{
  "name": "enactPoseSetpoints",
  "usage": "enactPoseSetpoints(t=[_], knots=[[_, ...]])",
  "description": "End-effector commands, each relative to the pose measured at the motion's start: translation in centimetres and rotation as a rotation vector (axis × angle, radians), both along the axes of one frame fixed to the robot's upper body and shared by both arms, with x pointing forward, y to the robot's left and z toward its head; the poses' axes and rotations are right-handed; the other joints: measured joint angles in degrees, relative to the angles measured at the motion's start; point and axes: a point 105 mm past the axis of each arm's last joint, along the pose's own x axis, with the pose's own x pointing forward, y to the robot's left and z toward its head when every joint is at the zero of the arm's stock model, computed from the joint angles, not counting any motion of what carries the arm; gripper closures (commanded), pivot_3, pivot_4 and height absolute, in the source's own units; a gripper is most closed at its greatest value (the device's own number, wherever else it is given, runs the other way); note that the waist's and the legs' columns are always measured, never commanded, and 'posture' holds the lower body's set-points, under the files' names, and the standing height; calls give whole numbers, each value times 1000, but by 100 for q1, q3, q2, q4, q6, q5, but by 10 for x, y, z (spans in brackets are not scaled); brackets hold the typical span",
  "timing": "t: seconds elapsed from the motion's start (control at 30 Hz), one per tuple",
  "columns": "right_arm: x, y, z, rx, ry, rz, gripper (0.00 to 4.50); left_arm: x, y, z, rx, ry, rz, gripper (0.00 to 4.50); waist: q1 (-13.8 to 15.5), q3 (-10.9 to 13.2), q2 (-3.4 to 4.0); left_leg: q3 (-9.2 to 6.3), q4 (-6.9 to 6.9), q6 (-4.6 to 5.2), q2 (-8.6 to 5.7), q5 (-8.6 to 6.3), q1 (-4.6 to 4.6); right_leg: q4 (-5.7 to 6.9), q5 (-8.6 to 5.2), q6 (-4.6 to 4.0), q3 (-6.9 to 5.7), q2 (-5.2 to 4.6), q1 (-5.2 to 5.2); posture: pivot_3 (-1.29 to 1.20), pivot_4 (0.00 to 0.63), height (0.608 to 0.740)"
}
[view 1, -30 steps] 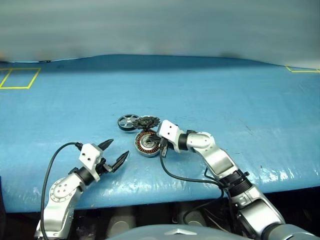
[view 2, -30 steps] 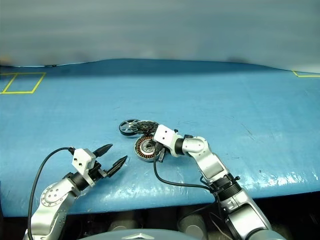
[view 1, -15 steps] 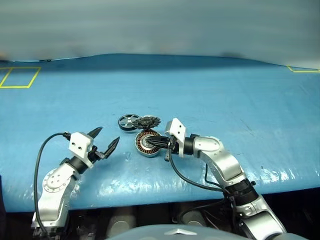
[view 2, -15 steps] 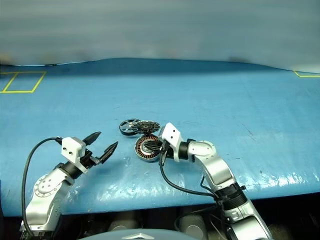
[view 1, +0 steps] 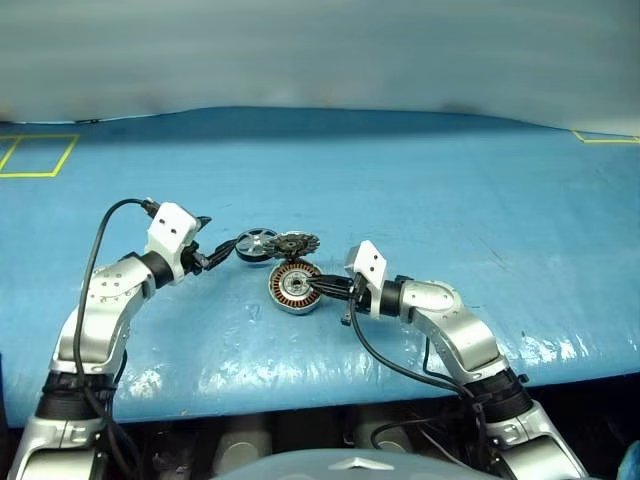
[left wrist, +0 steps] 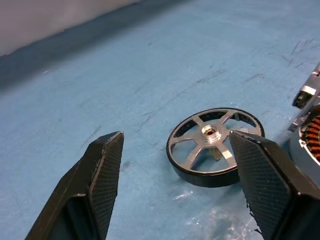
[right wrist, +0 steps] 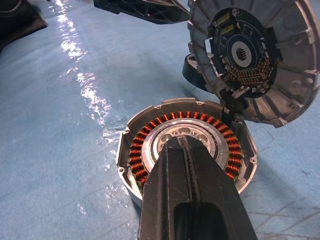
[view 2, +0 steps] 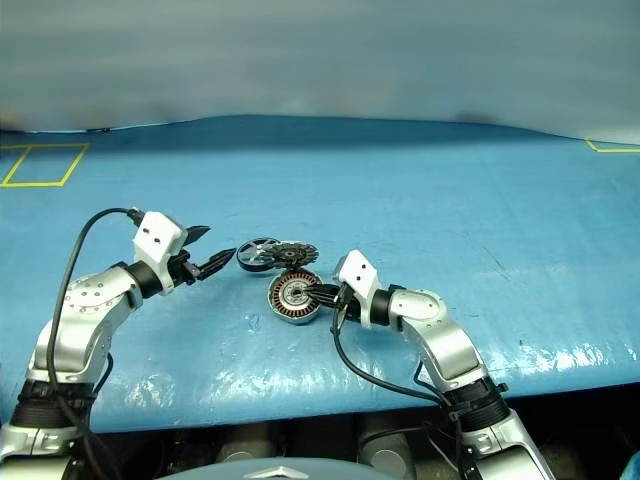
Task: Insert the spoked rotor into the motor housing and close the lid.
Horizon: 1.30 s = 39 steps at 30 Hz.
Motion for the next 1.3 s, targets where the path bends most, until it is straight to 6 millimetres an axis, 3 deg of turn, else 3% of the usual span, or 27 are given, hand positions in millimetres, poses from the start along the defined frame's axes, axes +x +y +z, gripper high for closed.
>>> enactPoseSetpoints(t=[0.03, 0.2, 0.33, 0.47, 1.0, 1.3], knots=[[-1, -1, 13, 28, -46, -12, 4500, 8, -1, 5, -15, 71, 32, 957, -1, 1, -1, 0, 0, 0, 0, 0, -1, 0, 0, 1, 0, 0, -1, 0, 150, 740], [1, -4, 15, 31, -55, -38, 4500, 12, -7, 12, 82, 183, 14, 957, -18, 2, -4, -1, 3, 0, 0, 0, -1, 1, 1, 2, 2, 2, -1, 0, 150, 740], [3, -9, 16, 22, -61, -48, 4500, 21, -5, 31, 275, 202, 1, 957, -21, 17, -18, -3, 2, -1, 2, 1, -2, 3, 0, 1, 2, 6, -3, 0, 150, 740], [4, -17, 18, -15, -58, -49, 4500, 31, -26, 42, 341, 255, -74, 957, 18, 28, -27, -2, 4, -1, -3, 1, -7, -3, 0, 1, 5, 6, -3, 0, 150, 740], [2, -17, 18, -27, -71, -74, 4500, 40, -45, 3, 497, 418, -174, 957, -18, 38, -29, 3, 13, 0, 1, 0, -18, 2, 3, 6, 20, 13, -14, 0, 150, 740], [2, -19, 17, -38, -65, -74, 4500, 42, -43, 19, 505, 358, -173, 957, -22, 38, -29, 3, 23, 1, 2, 0, -18, 9, 5, 9, 21, 14, -14, 0, 150, 740]])
